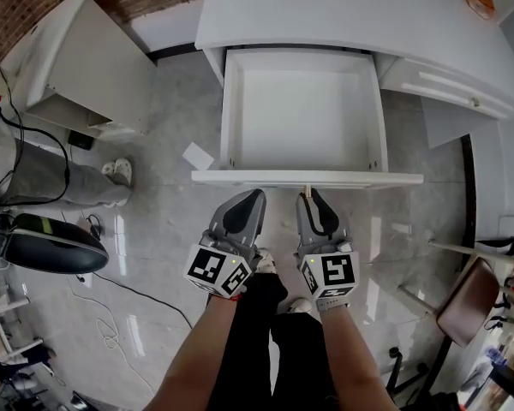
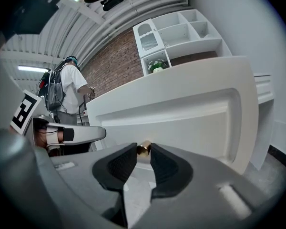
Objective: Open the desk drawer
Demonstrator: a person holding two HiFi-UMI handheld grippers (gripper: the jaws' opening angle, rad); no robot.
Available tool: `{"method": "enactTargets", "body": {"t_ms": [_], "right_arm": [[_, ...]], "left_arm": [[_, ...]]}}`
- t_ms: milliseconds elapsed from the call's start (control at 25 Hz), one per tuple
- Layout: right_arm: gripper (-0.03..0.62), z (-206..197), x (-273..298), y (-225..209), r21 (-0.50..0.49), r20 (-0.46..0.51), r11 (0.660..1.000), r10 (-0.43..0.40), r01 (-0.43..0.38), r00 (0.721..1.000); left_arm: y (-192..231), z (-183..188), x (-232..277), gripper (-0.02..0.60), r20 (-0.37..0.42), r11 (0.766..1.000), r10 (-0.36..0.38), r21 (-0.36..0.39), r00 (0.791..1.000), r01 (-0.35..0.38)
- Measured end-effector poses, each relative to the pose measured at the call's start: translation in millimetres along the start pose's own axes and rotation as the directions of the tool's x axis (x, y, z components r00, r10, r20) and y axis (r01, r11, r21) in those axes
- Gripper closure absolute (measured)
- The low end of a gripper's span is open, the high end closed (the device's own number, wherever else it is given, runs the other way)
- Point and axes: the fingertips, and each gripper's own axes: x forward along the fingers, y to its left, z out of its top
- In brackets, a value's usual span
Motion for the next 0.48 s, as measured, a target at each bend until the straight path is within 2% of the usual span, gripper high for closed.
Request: {"method": "enactTargets", "body": {"t_ms": [320, 480], "right_arm": [[0.516, 15, -22, 1, -0.025, 0.027, 0.999, 0.042, -0.041, 0.999], [0.562, 36, -35, 2, -0.049, 0.051, 0.997, 0.055, -0.052, 0.997]], "left_arm": [[-10, 12, -10, 0.578, 0.023, 1.000, 0.011, 0.025, 1.000, -0.012], [-20, 30, -15, 0.578, 0.039, 0.999, 0.012, 0.032, 0.999, -0.014]]}}
